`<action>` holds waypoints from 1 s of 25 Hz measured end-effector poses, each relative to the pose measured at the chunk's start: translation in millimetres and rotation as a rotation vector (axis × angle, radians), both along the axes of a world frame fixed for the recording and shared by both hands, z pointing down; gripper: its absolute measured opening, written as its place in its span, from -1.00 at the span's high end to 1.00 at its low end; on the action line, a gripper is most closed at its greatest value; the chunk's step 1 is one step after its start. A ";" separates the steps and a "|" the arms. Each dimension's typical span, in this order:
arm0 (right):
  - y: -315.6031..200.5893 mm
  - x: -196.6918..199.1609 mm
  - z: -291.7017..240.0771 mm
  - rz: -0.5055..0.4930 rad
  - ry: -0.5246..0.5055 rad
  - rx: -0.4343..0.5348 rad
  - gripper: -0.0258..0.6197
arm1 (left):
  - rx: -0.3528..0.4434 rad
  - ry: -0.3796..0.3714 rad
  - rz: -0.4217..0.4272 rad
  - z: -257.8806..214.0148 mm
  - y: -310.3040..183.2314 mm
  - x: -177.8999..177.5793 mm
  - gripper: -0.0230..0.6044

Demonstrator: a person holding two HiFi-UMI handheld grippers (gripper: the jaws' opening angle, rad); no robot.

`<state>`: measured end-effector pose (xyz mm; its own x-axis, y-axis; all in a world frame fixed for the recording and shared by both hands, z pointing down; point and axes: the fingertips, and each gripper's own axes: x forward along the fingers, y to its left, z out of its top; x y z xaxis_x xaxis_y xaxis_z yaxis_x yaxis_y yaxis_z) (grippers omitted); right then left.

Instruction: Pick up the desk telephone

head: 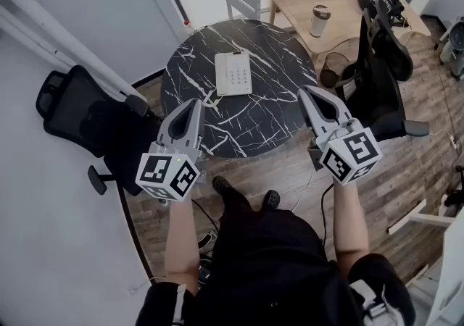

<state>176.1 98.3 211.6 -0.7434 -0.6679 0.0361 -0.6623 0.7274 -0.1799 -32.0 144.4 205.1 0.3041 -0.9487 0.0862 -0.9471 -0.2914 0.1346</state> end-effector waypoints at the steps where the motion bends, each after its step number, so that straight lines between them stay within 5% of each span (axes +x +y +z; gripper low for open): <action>1: 0.5 -0.2 -0.8 -0.003 0.000 0.003 0.83 | 0.000 0.003 -0.002 -0.3 0.8 -0.2 0.88; 25: 23.5 1.8 0.3 -0.088 0.026 0.023 0.83 | -0.003 -0.010 0.004 0.5 17.5 19.9 0.88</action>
<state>177.9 121.9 211.9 -0.7982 -0.6010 0.0419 -0.5999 0.7866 -0.1461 -12.1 161.9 205.6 0.3074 -0.9471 0.0924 -0.9471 -0.2951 0.1259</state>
